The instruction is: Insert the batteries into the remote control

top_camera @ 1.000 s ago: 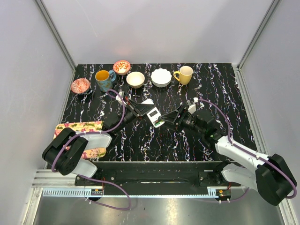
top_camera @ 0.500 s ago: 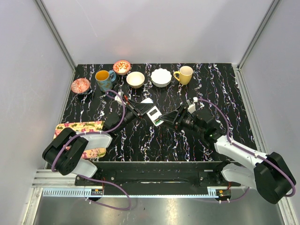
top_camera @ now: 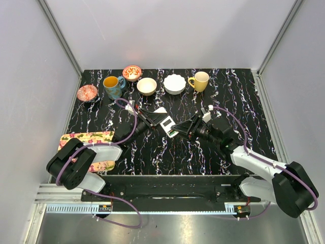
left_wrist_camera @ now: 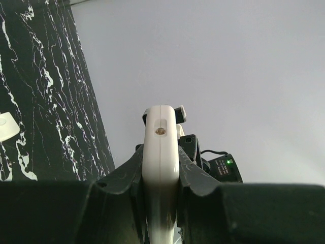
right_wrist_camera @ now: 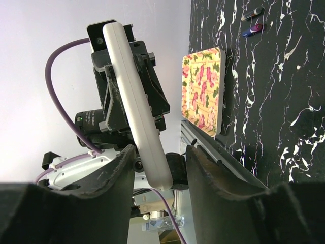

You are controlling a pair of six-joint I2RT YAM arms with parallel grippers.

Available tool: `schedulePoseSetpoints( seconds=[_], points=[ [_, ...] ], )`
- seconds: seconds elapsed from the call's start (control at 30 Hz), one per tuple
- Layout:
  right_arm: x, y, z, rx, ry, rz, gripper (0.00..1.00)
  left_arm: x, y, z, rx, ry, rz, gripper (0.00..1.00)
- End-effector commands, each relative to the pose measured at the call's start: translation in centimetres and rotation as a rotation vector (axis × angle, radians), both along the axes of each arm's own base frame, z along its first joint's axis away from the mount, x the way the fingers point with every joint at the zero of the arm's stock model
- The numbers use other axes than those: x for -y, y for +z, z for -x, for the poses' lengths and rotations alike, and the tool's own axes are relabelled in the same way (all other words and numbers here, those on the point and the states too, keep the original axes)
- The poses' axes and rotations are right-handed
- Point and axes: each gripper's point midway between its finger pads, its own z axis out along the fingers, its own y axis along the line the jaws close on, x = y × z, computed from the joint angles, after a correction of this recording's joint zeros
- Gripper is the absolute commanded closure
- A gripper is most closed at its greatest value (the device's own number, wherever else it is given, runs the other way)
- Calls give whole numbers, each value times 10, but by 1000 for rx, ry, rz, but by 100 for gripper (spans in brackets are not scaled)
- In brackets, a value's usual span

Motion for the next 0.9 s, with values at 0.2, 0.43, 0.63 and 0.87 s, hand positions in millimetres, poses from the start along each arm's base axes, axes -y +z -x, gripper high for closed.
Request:
schedulePoseSetpoints(
  seconds=[0.2,0.43,0.63,0.87],
  points=[
    [-4,-18,7,-46,43,39,69,-29,130,28,392,33,352,100],
    [-5,-13,7,-37,50,47,90,-25,121,27,365,21,344,100],
    [-5,-6,12,-4,83,79,100,-18,107,27,327,-29,323,84],
    [-7,-2,17,15,127,110,100,-11,99,34,319,-108,296,62]
  ],
)
